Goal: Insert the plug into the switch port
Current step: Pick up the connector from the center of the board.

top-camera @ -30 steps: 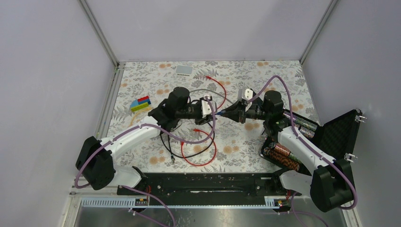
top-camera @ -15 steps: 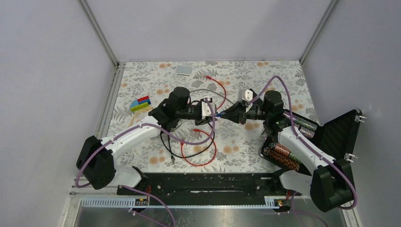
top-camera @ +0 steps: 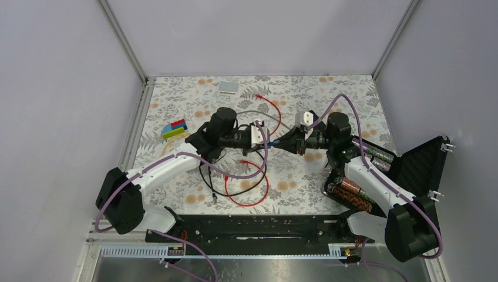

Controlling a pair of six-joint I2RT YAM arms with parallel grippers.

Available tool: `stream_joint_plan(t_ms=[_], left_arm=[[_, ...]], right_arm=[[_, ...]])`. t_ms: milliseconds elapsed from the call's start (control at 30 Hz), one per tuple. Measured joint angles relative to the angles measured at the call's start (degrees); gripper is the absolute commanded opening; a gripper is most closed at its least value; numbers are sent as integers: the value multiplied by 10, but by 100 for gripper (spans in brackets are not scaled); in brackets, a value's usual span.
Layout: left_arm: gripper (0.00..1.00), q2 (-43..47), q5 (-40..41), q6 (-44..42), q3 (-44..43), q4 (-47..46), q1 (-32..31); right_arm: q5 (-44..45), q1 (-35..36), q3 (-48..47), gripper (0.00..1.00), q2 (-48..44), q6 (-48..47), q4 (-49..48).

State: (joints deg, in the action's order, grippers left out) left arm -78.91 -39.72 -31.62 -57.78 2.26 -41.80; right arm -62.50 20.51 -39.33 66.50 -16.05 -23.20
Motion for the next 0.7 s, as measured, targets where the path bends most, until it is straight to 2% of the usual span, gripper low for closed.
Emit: stream_joint_plan(t_ms=[167, 233, 333, 433, 567, 700], left_arm=[[0, -5, 20, 35, 0, -12, 0], [0, -16, 53, 71, -3, -30, -2], [0, -39, 115, 132, -4, -54, -2], [0, -66, 173, 190, -12, -52, -2], [0, -116, 270, 286, -31, -50, -2], [0, -136, 356, 346, -17, -56, -9]], right_arm=[[17, 0, 0, 65, 1, 11, 10], [50, 1, -1, 72, -2, 24, 24], [152, 1, -23, 81, -18, 46, 92], [250, -6, -90, 97, -10, 54, 174], [327, -63, -223, 89, 65, 78, 268], [409, -123, -349, 91, 189, 114, 350]])
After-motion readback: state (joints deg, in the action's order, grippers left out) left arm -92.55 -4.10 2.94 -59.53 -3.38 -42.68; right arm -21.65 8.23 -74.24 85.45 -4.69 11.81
